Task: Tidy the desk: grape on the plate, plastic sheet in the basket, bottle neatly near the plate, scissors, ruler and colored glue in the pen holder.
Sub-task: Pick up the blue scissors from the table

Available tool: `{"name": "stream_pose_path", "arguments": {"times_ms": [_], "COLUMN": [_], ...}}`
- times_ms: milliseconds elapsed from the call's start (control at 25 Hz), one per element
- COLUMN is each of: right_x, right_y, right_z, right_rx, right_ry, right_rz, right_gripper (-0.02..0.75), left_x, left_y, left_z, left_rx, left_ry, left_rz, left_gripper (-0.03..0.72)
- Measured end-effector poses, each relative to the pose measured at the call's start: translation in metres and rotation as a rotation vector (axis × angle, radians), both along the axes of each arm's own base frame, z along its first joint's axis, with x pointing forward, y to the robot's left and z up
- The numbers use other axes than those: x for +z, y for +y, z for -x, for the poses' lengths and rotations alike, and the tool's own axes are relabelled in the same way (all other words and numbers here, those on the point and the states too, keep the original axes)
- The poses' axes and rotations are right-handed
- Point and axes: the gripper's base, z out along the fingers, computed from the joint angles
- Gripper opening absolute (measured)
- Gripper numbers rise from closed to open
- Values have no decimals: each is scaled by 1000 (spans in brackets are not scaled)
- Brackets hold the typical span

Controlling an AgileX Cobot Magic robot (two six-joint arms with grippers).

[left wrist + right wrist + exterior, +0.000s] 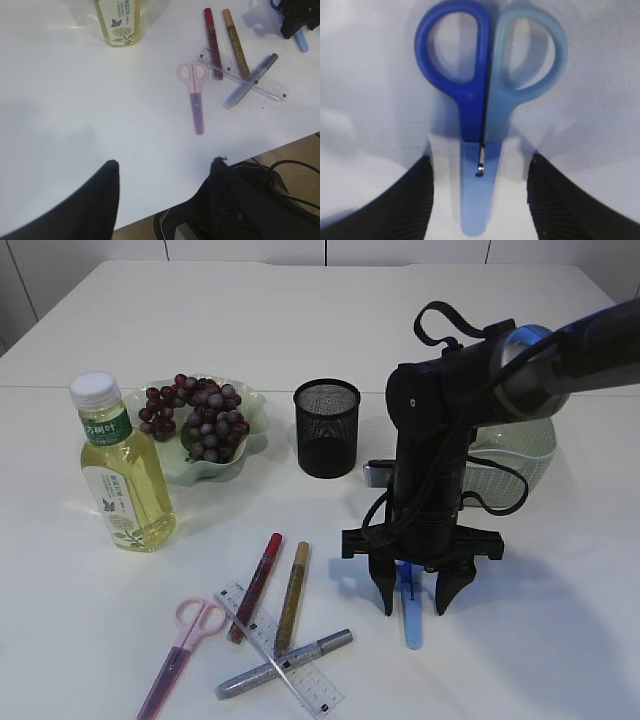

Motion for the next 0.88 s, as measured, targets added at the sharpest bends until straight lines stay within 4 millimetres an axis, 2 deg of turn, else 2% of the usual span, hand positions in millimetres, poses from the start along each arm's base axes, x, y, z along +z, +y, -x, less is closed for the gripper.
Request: {"name": "stream_pose_path", "arguments": {"times_ms": [560, 880], "right_x": [0, 0], "right_y": [-1, -1], "right_z": [-1, -1], "right_rx": [3, -3], "right_ry": [-9, -12], "right_rz": [7, 7], "right_gripper": [467, 276], "left_x": [-1, -1], "left_y": [0, 0], "left_z": [1, 1], "left_rx": [-1, -2], "left_ry": [13, 17], "left_rz": [-5, -6], "left_gripper": [415, 415]}}
